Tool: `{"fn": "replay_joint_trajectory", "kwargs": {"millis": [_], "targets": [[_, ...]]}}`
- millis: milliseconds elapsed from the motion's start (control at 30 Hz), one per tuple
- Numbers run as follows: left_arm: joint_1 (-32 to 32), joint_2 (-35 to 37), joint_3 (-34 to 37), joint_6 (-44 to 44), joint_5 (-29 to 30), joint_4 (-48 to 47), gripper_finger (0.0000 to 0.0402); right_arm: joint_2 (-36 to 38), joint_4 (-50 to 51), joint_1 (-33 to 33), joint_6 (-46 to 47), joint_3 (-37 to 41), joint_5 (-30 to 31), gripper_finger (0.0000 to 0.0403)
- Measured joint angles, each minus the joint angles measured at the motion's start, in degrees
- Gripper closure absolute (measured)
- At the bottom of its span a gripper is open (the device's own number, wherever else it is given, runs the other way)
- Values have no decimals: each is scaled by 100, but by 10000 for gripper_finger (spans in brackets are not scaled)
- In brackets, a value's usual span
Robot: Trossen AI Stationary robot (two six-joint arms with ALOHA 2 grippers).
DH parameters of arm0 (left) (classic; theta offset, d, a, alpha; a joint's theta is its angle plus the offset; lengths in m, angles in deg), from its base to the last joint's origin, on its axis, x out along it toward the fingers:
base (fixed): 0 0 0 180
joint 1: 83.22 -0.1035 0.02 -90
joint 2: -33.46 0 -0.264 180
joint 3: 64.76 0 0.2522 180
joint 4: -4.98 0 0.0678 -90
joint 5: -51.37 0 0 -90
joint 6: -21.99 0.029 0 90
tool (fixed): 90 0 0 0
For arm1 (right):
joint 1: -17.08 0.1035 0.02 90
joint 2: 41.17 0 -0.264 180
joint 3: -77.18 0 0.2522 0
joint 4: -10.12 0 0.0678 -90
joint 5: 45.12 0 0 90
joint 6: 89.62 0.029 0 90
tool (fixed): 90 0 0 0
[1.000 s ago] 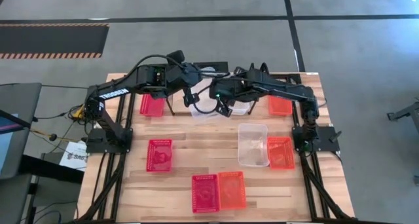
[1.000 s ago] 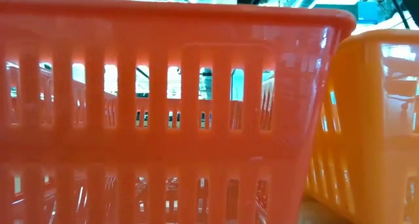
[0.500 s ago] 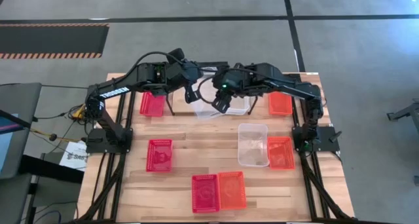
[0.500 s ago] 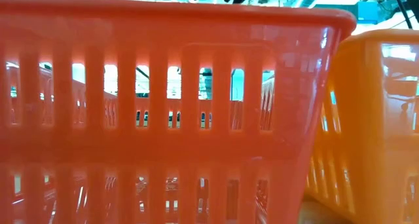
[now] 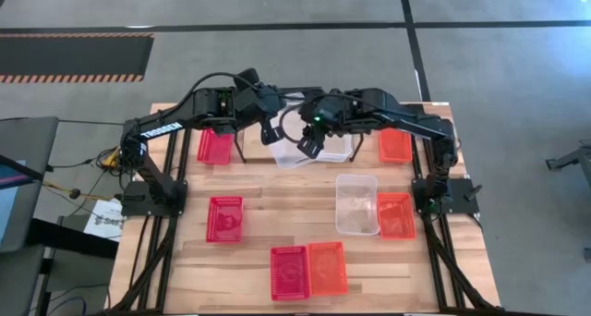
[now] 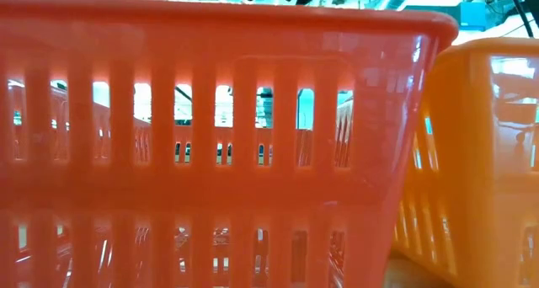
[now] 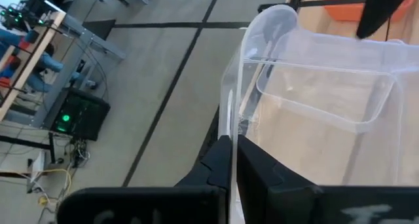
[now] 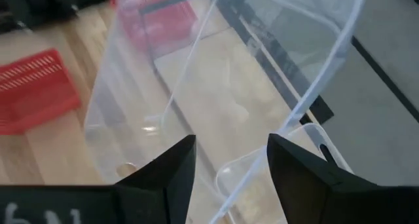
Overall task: Stack baskets on shelf by color
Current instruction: Stack the left white bin on top of the white bin on the shelf
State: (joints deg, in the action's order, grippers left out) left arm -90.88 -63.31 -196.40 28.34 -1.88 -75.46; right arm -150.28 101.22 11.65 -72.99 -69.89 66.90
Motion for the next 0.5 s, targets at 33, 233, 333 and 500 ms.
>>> {"fn": "replay_joint_trajectory", "kwargs": {"millis": [33, 233, 333, 500], "targets": [[9, 0, 0, 0, -140, 10, 401, -3, 44, -18, -1, 36, 45, 195], [130, 0, 2, 118, -424, 57, 401, 4, 33, -280, 15, 447, 59, 199], [155, 0, 2, 130, -458, 83, 401, 0, -68, -389, 26, 663, 53, 203], [140, -2, 2, 131, -443, 43, 401, 2, -227, -521, 120, 972, 37, 204]]}}
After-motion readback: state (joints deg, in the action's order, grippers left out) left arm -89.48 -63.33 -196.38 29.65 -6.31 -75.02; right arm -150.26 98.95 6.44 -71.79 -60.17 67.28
